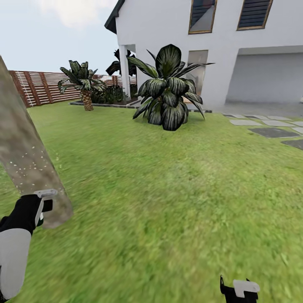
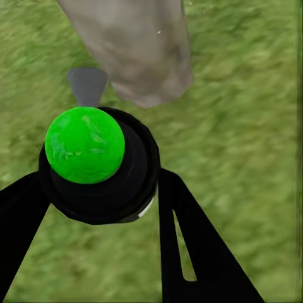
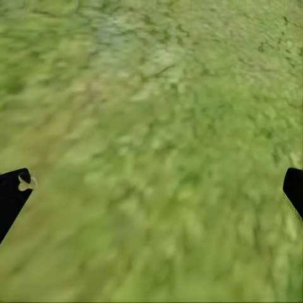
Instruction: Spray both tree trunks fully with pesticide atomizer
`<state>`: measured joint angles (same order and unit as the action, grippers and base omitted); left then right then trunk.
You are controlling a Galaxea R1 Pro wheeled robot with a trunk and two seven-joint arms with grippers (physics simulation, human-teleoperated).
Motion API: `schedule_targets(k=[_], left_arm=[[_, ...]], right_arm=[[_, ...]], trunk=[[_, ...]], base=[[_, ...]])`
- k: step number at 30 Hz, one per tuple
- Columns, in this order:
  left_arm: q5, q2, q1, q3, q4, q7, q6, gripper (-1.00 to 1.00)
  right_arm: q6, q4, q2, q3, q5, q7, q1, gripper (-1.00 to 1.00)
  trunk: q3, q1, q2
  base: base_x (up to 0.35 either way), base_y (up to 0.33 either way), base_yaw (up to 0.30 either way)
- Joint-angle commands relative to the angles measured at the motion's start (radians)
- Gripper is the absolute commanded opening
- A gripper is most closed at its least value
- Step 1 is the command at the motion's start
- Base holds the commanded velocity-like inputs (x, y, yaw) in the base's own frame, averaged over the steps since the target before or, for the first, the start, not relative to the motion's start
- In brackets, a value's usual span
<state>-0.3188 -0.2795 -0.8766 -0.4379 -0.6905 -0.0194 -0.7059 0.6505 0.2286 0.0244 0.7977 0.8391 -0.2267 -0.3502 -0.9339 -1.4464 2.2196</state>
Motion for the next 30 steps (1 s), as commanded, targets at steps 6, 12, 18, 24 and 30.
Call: schedule_targets(k=[6, 12, 18, 24, 30], left_arm=[[0.001, 0.002, -0.001, -0.001, -0.001, -0.004, -0.004, -1.00], [-0.001, 0.002, -0.001, -0.002, -0.001, -0.004, -0.006, -1.00], [-0.004, 0.002, -0.001, 0.004, 0.000, -0.019, -0.006, -1.00], [-0.006, 0.006, -0.001, 0.006, -0.001, -0.053, -0.006, -1.00], [-0.002, 0.009, -0.001, 0.006, -0.001, -0.108, -0.008, -1.00]], right_arm=[[0.003, -0.002, 0.000, 0.005, 0.011, -0.006, -0.001, 1.00], [0.003, -0.002, 0.000, 0.005, 0.011, -0.007, -0.001, 1.00], [0.003, -0.003, 0.000, 0.005, 0.011, -0.006, -0.001, 1.00], [0.003, -0.003, 0.000, 0.005, 0.011, -0.006, -0.001, 1.00], [0.003, -0.003, 0.000, 0.005, 0.012, -0.006, -0.001, 1.00]], trunk=[[-0.001, 0.000, 0.000], [-0.001, 0.000, 0.000], [-0.001, 0.000, 0.000], [-0.001, 0.000, 0.000], [-0.001, 0.000, 0.000]], base=[[0.229, -0.207, 0.003], [0.230, -0.205, 0.074], [0.232, -0.202, 0.258], [0.052, -0.037, 0.278], [0.001, 0.000, 0.278]])
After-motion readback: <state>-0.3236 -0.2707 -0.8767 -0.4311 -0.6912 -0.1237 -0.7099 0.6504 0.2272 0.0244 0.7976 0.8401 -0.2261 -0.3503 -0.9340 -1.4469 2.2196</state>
